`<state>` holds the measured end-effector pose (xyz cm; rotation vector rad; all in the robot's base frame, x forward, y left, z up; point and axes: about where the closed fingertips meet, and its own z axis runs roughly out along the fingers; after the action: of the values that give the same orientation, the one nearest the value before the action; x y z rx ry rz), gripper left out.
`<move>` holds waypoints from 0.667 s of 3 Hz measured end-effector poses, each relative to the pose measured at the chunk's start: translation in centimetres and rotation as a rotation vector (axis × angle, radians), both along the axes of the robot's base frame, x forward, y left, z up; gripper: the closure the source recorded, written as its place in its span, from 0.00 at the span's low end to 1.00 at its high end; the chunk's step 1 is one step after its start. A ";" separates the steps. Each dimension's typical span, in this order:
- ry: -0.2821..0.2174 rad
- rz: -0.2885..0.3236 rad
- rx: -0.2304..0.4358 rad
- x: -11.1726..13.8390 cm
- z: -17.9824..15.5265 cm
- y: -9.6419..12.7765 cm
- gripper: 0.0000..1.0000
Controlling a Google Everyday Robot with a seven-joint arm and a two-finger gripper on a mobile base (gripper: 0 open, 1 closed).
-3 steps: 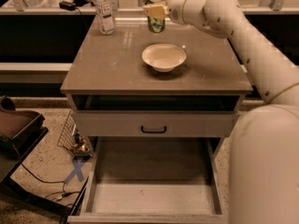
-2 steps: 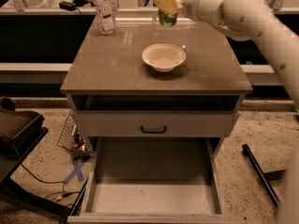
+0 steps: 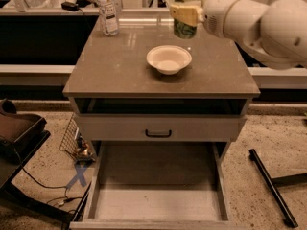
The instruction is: Place green can into middle drawer
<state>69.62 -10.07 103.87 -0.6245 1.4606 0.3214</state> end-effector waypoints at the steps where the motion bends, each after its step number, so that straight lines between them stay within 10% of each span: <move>1: 0.096 -0.032 -0.070 -5.7 -6.0 -3.6 1.00; 2: 0.223 -0.025 -0.106 -10.9 -14.4 -8.9 1.00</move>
Offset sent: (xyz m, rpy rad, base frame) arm -0.1487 -0.1381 -0.2141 -0.1479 0.3347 -0.0271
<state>58.73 -18.93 89.50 -0.6712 1.7068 0.3025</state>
